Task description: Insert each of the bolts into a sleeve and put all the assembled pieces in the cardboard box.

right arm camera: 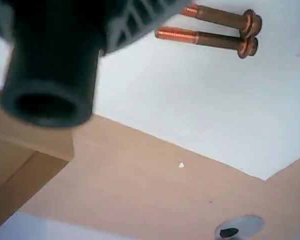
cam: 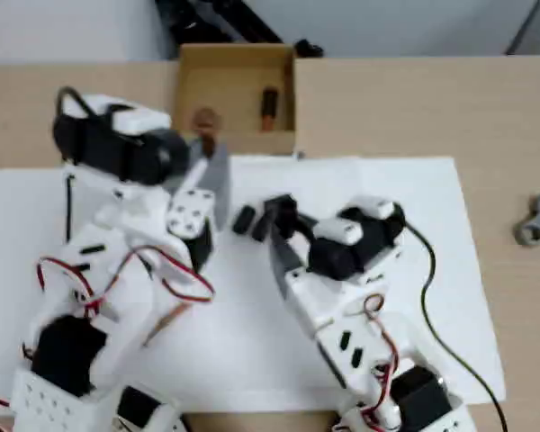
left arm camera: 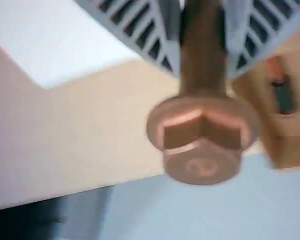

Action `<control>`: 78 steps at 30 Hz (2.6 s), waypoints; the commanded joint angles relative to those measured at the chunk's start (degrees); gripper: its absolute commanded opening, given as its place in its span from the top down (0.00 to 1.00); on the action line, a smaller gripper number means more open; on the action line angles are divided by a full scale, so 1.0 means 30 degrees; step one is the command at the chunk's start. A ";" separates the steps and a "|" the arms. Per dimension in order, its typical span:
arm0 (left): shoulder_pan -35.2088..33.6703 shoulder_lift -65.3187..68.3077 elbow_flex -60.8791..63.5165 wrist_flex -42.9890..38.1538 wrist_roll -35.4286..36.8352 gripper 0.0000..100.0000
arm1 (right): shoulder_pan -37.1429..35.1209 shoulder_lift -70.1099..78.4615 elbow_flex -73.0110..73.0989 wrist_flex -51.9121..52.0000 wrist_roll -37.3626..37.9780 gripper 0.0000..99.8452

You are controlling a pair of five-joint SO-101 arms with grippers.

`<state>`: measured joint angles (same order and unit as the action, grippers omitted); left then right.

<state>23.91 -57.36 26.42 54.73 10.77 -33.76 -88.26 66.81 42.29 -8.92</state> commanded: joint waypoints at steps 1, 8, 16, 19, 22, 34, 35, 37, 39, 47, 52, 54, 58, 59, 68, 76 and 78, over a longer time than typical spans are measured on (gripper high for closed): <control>0.1348 -0.0176 -0.1392 0.0029 0.0147 1.00 | -0.0103 -0.0249 0.0440 -0.0630 0.1114 1.00; 0.2755 -0.0176 -0.1304 -0.0059 0.0147 1.00 | -0.0864 -0.0249 0.0791 -0.1451 0.1377 1.00; 0.3282 0.0879 -0.1158 0.0029 0.2989 1.00 | -0.0923 -0.0249 0.0821 -0.1861 0.1377 1.00; 0.2784 0.1407 -0.1158 -0.0088 0.3194 1.00 | -0.0894 -0.0249 0.0821 -0.1861 0.1377 1.00; 0.2462 0.1846 -0.1158 -0.0088 0.3253 1.00 | -0.0894 -0.0249 0.0791 -0.1861 0.1377 1.00; 0.1289 0.3985 -0.0190 -0.2022 0.3487 1.00 | -0.0923 -0.0249 0.0762 -0.2681 0.1348 1.00; 0.1289 0.4103 -0.0190 -0.2022 0.3839 1.00 | -0.0923 -0.0249 0.0762 -0.2652 0.1348 1.00; 0.1231 0.4220 -0.0220 -0.2022 0.4220 1.00 | -0.0923 -0.0249 0.0762 -0.2652 0.1348 1.00; 0.1289 0.4278 -0.0220 -0.2022 0.4220 1.00 | -0.0923 -0.0249 0.0762 -0.2652 0.1348 1.00; 0.1231 0.4190 -0.0278 -0.1963 0.4220 1.00 | -0.0864 -0.0249 0.0791 -0.2652 0.1348 1.00; 0.1231 0.4220 -0.1714 -0.0674 0.4220 1.00 | -0.0864 -0.0249 0.0821 -0.2535 0.1348 1.00; 0.1231 0.4308 -0.2769 0.0117 0.4220 1.00 | -0.0864 -0.0249 0.0821 -0.2535 0.1348 1.00; 0.1348 0.4308 -0.4117 0.1319 0.4220 1.00 | -0.0864 -0.0249 0.0821 -0.2505 0.1348 1.00; 0.1348 0.4308 -0.4293 0.1524 0.4220 1.00 | -0.0864 -0.0249 0.0821 -0.2505 0.1348 1.00; 0.2432 0.4337 -0.4469 0.1934 0.4659 1.00 | -0.0864 -0.0249 0.0821 -0.2505 0.1348 1.00; 0.2403 0.4337 -0.2857 0.1817 0.4659 1.00 | -0.0864 -0.0249 0.0821 -0.2505 0.1348 1.00; 0.2374 0.4308 -0.2623 0.1817 0.4659 1.00 | -0.0864 -0.0249 0.0821 -0.2505 0.1348 1.00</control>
<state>30.68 -44.26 18.59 60.44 24.22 -36.13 -88.35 69.80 35.60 -5.32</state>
